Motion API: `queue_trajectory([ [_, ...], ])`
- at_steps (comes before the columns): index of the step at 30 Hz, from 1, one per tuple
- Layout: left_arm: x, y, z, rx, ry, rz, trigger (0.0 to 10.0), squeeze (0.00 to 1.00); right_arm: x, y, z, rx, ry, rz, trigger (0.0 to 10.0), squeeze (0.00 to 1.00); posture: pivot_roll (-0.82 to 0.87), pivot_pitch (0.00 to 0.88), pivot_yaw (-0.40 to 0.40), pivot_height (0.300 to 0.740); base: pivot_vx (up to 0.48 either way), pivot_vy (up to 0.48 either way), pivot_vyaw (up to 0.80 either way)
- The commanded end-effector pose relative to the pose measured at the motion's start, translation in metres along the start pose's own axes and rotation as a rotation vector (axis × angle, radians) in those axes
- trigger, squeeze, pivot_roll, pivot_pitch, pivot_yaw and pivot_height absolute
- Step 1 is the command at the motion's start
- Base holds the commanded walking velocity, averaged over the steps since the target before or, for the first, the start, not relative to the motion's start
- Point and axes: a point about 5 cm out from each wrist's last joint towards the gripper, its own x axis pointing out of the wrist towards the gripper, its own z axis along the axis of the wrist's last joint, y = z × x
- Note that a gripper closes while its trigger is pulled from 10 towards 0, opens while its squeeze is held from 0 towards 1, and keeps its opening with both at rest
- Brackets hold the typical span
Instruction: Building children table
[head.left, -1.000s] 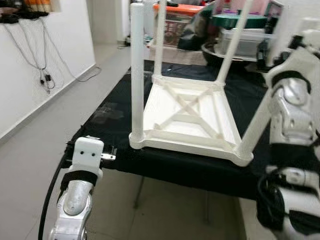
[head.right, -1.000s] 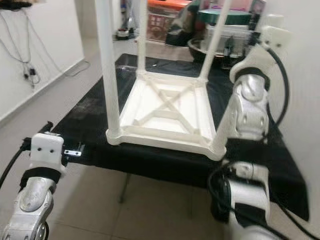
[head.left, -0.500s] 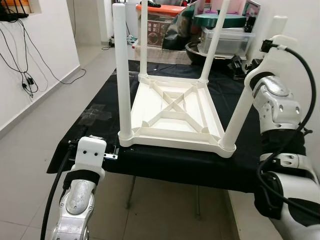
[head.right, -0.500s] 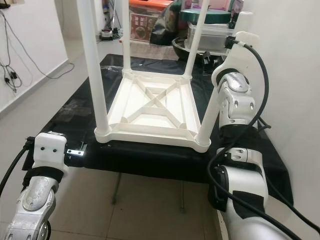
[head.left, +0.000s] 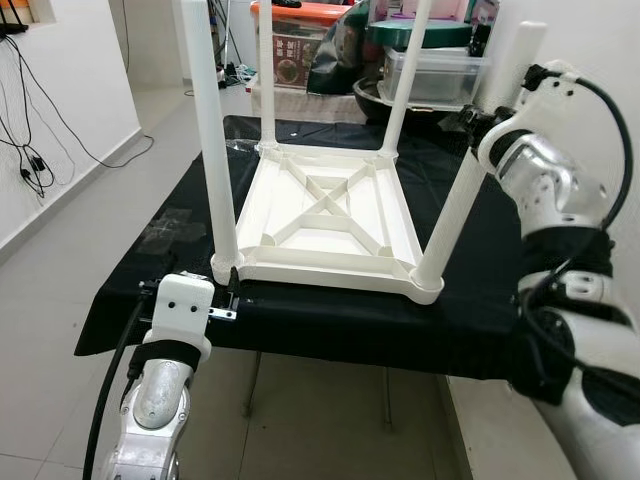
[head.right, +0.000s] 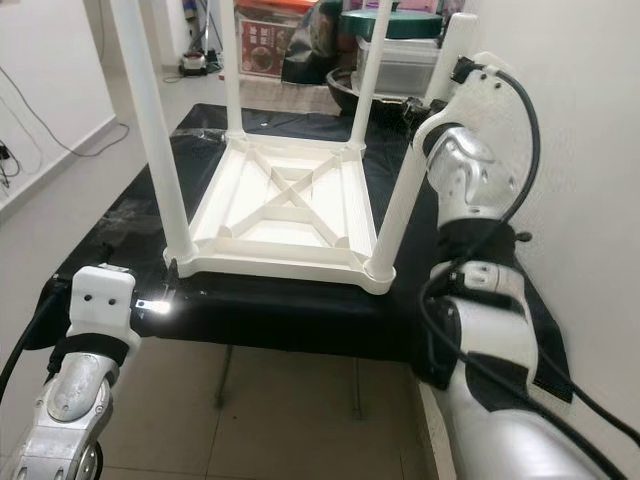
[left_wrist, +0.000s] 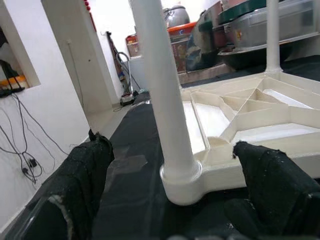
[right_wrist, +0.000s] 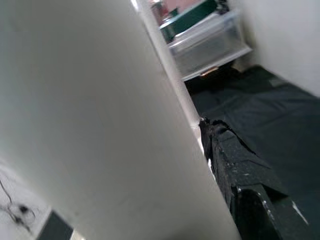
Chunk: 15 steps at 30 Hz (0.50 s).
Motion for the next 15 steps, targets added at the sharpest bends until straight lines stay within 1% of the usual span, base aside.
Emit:
queue_trajectory([
  [1,-0.002,-0.001,-0.002,0.008,0.007,-0.004,10.0,0.00,0.004,-0.007,-0.035,0.333,0.143,-0.044,0.0,0.00,0.05,0.000,-0.131,0.740,0.000,0.000,0.00],
  [2,-0.002,-0.001,-0.002,0.008,0.007,-0.004,10.0,0.00,0.004,-0.007,-0.035,0.333,0.143,-0.044,0.0,0.00,0.05,0.000,-0.131,0.740,0.000,0.000,0.00],
  [3,-0.002,-0.001,-0.002,0.008,0.007,-0.003,10.0,0.00,0.004,-0.009,-0.043,0.387,0.166,-0.076,0.0,0.00,0.05,0.000,-0.131,0.740,0.000,0.000,0.00],
  [4,-0.002,-0.001,-0.003,0.008,0.007,-0.002,10.0,0.00,0.004,-0.012,-0.058,0.457,0.196,-0.125,0.0,0.00,0.05,0.000,-0.126,0.740,0.000,0.000,0.00],
  [5,-0.001,-0.002,-0.002,0.009,0.006,-0.004,10.0,0.00,0.003,-0.014,-0.085,0.533,0.259,-0.185,0.0,0.00,0.05,0.000,-0.121,0.740,0.000,0.000,0.00],
  [7,-0.001,-0.002,-0.002,0.009,0.006,-0.004,10.0,0.00,0.003,-0.014,-0.085,0.533,0.259,-0.185,0.0,0.00,0.05,0.000,-0.121,0.740,0.000,0.000,0.00],
  [8,-0.001,-0.002,-0.002,0.009,0.005,-0.006,10.0,0.00,0.000,-0.011,-0.110,0.579,0.328,-0.232,0.0,0.00,0.06,0.000,-0.121,0.740,0.000,0.000,0.00],
  [9,-0.001,-0.002,-0.002,0.010,0.004,-0.008,10.0,0.00,-0.003,-0.008,-0.129,0.604,0.384,-0.262,0.0,0.00,0.06,0.000,-0.121,0.740,0.000,0.000,0.00],
  [10,-0.001,-0.002,-0.002,0.010,0.004,-0.008,10.0,0.00,-0.003,-0.008,-0.129,0.604,0.384,-0.262,0.0,0.00,0.06,0.000,-0.121,0.740,0.000,0.000,0.00],
  [11,-0.001,-0.002,-0.001,0.010,0.003,-0.009,10.0,0.00,-0.007,-0.003,-0.146,0.598,0.443,-0.267,0.0,0.00,0.07,0.000,-0.127,0.740,0.000,0.000,0.00],
  [13,-0.001,-0.002,-0.001,0.010,0.003,-0.009,10.0,0.00,-0.007,-0.003,-0.146,0.598,0.443,-0.267,0.0,0.00,0.07,0.000,-0.127,0.740,0.000,0.000,0.00],
  [14,-0.002,-0.001,-0.001,0.010,0.004,-0.007,10.0,0.00,-0.012,0.005,-0.163,0.567,0.511,-0.255,0.0,0.00,0.06,0.000,-0.129,0.740,0.000,0.000,0.00],
  [15,-0.002,-0.001,-0.001,0.010,0.004,-0.007,10.0,0.00,-0.012,0.005,-0.163,0.567,0.511,-0.255,0.0,0.00,0.06,0.000,-0.129,0.740,0.000,0.000,0.00],
])
